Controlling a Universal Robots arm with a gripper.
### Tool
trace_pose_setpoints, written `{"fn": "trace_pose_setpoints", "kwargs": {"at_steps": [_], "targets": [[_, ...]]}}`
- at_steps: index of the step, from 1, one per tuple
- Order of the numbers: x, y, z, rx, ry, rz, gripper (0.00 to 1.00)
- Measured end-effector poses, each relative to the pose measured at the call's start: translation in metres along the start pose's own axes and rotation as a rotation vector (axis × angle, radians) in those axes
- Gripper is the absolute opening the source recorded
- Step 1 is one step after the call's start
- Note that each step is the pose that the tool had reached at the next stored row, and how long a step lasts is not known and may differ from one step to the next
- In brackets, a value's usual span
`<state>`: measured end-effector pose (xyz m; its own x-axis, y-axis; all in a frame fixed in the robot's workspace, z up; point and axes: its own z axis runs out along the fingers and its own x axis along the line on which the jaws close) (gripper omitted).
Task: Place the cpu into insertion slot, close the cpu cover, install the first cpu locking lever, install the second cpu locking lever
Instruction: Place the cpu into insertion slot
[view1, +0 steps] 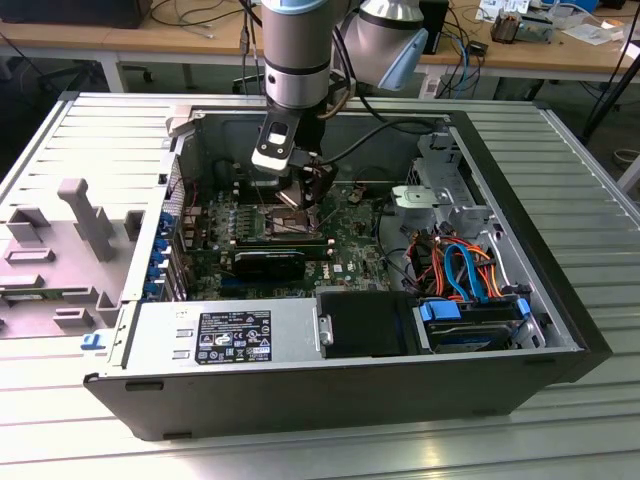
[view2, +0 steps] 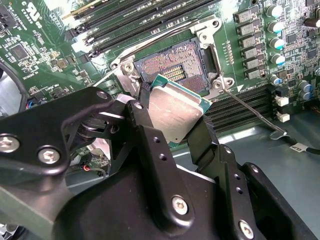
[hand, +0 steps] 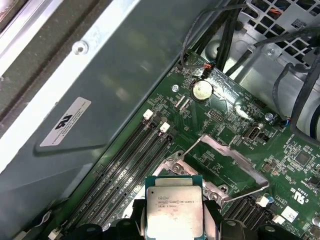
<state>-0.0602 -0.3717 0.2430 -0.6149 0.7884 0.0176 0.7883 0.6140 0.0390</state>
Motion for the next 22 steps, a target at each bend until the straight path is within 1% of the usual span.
{"fn": "trace_pose_setpoints", "kwargs": {"at_steps": [22], "targets": [[0.0, 0.0, 0.0009, -0.0007, -0.0015, 0.038, 0.55]]}}
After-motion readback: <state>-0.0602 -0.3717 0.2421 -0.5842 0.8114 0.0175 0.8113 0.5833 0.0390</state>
